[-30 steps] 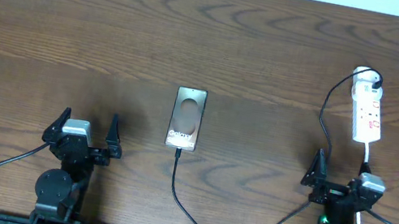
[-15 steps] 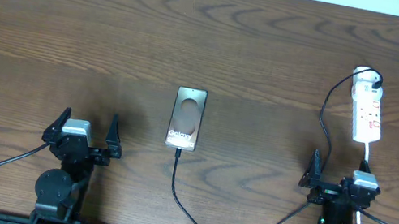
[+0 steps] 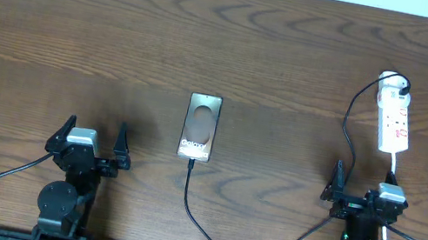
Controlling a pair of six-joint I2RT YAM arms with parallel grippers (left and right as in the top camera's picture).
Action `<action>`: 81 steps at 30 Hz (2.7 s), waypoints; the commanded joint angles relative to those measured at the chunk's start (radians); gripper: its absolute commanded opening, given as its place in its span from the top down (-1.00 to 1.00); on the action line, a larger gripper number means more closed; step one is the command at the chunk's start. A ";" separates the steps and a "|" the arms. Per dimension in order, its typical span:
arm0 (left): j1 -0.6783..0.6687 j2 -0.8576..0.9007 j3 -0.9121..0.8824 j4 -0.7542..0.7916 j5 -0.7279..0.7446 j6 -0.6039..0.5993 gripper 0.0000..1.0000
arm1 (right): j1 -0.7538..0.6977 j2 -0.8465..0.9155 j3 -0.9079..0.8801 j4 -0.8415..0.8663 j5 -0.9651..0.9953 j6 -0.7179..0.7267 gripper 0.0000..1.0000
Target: Plug charger to phone and switch on socket
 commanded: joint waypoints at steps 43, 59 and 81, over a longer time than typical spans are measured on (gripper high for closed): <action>0.005 -0.006 -0.011 -0.049 -0.013 0.021 -0.97 | 0.037 -0.008 -0.003 -0.002 -0.006 -0.011 -0.99; 0.005 -0.006 -0.011 -0.049 -0.013 0.021 -0.97 | 0.066 -0.008 -0.003 -0.002 -0.006 -0.011 -0.98; 0.005 -0.006 -0.011 -0.049 -0.013 0.021 -0.97 | 0.066 -0.008 -0.002 -0.002 -0.006 -0.011 -0.98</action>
